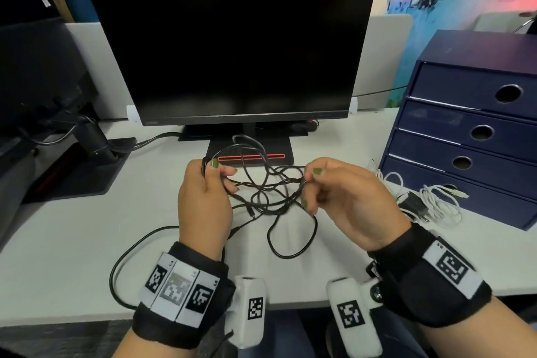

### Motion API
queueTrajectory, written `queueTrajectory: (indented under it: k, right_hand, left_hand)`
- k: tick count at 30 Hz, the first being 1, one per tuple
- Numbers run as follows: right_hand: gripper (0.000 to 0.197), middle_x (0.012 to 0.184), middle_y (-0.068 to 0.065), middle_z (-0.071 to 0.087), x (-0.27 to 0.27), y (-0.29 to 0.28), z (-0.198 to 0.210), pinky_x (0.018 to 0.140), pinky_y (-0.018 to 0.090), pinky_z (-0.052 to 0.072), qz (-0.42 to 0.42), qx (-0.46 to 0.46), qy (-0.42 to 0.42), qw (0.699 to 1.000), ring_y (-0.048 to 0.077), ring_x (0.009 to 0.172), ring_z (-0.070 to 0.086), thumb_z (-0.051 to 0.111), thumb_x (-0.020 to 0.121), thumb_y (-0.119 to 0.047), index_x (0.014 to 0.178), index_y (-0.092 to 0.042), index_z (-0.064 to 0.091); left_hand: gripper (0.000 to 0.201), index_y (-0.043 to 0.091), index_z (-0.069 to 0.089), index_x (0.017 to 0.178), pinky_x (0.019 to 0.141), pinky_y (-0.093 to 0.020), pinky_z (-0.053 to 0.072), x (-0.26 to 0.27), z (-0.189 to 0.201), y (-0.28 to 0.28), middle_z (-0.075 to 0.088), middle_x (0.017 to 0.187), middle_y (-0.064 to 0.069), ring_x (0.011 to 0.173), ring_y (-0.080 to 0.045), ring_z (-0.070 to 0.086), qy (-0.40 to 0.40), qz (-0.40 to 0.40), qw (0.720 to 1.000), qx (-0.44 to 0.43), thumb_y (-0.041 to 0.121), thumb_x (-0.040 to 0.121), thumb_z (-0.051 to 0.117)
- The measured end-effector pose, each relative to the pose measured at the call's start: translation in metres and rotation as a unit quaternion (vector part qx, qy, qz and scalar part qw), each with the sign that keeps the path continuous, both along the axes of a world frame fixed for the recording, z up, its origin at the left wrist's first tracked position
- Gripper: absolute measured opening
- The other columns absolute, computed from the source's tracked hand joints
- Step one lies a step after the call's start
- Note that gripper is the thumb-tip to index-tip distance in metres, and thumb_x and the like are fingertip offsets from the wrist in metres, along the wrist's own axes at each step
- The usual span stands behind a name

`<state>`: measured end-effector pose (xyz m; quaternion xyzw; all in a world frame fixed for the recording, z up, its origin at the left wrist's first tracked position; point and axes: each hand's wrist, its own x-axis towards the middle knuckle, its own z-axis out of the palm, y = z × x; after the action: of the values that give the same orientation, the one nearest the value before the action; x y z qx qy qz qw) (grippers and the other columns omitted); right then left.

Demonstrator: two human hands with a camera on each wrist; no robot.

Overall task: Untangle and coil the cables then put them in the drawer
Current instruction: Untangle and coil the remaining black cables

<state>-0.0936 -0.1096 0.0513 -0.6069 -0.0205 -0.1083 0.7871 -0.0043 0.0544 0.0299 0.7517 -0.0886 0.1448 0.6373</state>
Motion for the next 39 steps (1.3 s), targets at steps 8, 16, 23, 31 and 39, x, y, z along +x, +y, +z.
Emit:
queueTrajectory:
  k: [8,16,23,31,39]
  right_hand:
    - [0.056,0.047,-0.001,0.055,0.006,0.013,0.003,0.061,0.024,0.039,-0.126,-0.34,0.11,0.926,0.004,0.044,0.048,0.039,0.087,-0.063,0.073,-0.017,0.07]
    - [0.028,0.066,-0.001,0.067,0.011,0.0,-0.005,0.062,0.022,0.043,-0.163,-0.387,0.09,0.903,0.003,0.054,0.053,0.047,0.097,-0.035,0.086,-0.023,0.07]
    - [0.012,0.052,-0.014,0.058,0.007,0.004,-0.01,0.056,0.011,0.04,-0.096,-0.51,0.074,0.852,0.002,0.051,0.052,0.061,0.091,-0.028,0.087,-0.025,0.072]
    - [0.014,0.077,-0.014,0.065,-0.001,-0.003,-0.012,0.071,0.009,0.041,-0.117,-0.528,-0.105,0.835,-0.004,0.075,0.058,0.055,0.092,-0.015,0.085,-0.017,0.067]
    - [0.013,0.063,0.011,0.069,0.001,-0.022,-0.013,0.057,0.026,0.052,-0.275,-0.227,0.078,0.931,0.025,0.054,0.066,0.048,0.093,-0.006,0.1,-0.013,0.057]
  left_hand:
    - [0.026,0.027,0.058,0.088,0.068,-0.037,0.05,-0.012,0.003,-0.003,0.061,0.068,0.0,0.066,-0.022,0.059,-0.085,-0.074,0.991,0.076,0.023,0.102,0.037]
    - [0.021,0.018,0.058,0.091,0.056,-0.012,0.038,-0.017,0.006,-0.003,0.056,0.068,0.002,0.064,-0.006,0.052,-0.131,-0.095,0.978,0.133,0.017,0.1,0.038]
    - [0.02,0.015,0.057,0.094,0.058,-0.008,0.039,-0.019,0.005,-0.008,0.055,0.071,0.007,0.067,0.0,0.052,-0.137,-0.071,0.978,0.14,0.02,0.099,0.038]
    - [0.021,0.013,0.055,0.092,0.054,-0.009,0.038,0.002,-0.001,0.002,0.066,0.081,-0.003,0.067,-0.017,0.056,-0.054,0.04,0.993,0.092,0.021,0.1,0.038]
    - [0.022,0.008,0.056,0.096,0.057,-0.003,0.036,0.012,0.002,0.013,0.068,0.09,0.007,0.07,-0.006,0.06,-0.052,0.064,0.996,0.045,0.02,0.101,0.037]
